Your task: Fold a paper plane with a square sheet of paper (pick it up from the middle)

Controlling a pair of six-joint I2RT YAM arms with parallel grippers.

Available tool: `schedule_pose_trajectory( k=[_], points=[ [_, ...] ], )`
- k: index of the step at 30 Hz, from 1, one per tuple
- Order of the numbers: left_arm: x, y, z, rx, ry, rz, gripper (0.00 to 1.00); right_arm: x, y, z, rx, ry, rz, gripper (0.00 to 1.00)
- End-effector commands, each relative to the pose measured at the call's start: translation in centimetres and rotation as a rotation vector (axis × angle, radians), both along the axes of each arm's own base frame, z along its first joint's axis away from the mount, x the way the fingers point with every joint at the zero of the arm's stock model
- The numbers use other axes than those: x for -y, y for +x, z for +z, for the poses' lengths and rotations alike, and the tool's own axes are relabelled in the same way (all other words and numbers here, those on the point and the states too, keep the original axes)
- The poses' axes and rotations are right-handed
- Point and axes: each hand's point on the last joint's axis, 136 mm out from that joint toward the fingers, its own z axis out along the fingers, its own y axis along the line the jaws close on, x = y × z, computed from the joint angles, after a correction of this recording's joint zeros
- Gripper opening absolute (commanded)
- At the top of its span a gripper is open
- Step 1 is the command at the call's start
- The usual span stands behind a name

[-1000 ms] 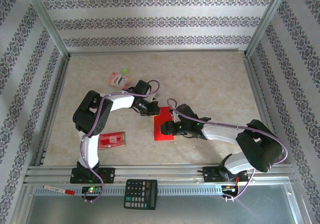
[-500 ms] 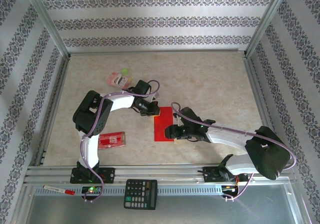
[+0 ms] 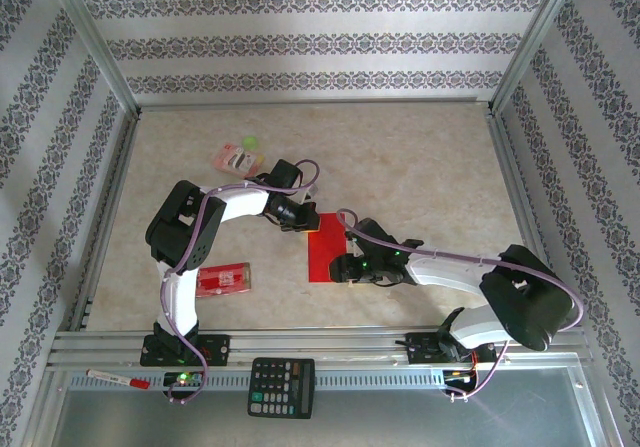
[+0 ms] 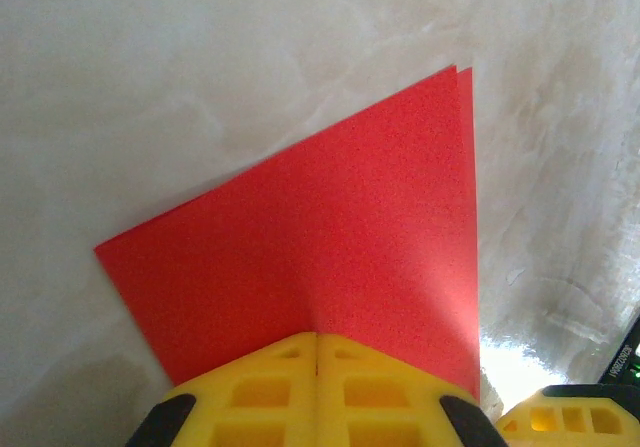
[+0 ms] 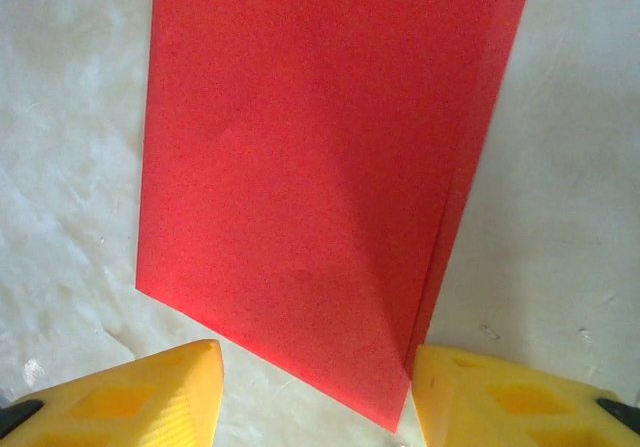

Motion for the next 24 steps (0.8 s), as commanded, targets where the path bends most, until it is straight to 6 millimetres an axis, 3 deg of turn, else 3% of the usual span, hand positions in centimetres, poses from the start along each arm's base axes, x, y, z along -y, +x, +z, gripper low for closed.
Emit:
schedule_pose_trajectory(
  k=[1, 11, 24],
  points=[
    [-1.7, -0.9, -2.4, -0.059, 0.086, 0.002, 0.0, -1.2, 0.4, 0.0, 0.008, 0.026, 0.013, 0.54],
    [-1.7, -0.9, -2.4, -0.058, 0.088, 0.0, 0.0, -2.2, 0.8, 1.8, 0.053, 0.099, 0.036, 0.51],
    [-1.7, -0.9, -2.4, -0.058, 0.09, 0.0, 0.0, -0.8, 0.0, 1.1, 0.036, 0.049, 0.012, 0.47]
  ],
)
